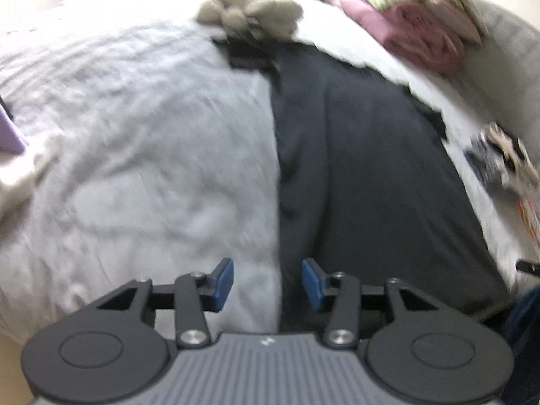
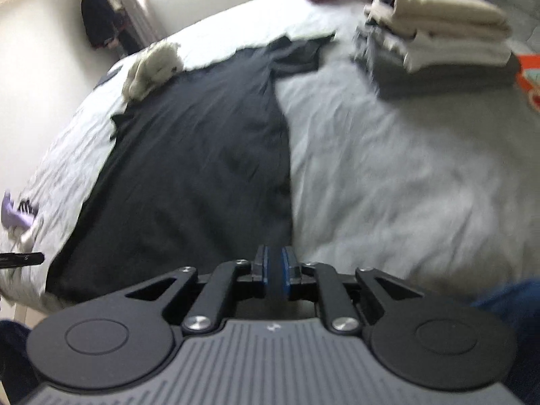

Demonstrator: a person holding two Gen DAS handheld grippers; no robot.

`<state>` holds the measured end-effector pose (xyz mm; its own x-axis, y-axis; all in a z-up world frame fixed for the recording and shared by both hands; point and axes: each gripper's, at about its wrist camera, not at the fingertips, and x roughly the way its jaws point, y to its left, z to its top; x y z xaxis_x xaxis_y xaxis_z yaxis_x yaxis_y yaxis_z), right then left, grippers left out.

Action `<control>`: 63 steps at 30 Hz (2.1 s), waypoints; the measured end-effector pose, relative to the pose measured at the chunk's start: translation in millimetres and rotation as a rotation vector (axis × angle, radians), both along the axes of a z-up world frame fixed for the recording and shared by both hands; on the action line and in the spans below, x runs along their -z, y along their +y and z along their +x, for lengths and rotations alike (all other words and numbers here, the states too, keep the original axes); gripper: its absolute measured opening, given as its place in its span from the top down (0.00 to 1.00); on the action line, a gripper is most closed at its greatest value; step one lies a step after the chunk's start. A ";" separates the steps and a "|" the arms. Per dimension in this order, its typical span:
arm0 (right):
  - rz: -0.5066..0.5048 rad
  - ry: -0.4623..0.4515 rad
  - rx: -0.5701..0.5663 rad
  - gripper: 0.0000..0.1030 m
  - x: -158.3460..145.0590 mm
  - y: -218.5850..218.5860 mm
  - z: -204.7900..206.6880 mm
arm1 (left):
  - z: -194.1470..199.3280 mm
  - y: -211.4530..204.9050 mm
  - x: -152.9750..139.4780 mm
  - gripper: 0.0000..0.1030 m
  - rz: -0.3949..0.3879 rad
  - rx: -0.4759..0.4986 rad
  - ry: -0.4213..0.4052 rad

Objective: Fold clothes

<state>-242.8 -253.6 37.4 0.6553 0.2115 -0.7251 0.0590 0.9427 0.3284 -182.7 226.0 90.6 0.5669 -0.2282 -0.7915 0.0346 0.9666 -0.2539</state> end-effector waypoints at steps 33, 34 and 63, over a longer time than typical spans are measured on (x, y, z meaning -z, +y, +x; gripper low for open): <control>0.025 0.046 -0.154 0.82 49.2 -6.9 286.6 | 241.5 -59.5 58.1 0.42 0.044 -0.152 -0.151; 0.014 0.040 -0.156 0.88 50.8 -4.9 287.5 | 243.2 -60.7 59.7 0.56 0.050 -0.142 -0.159; 0.419 0.005 0.135 0.71 75.9 -63.1 321.7 | 273.7 -27.1 68.4 0.49 -0.140 -0.226 -0.200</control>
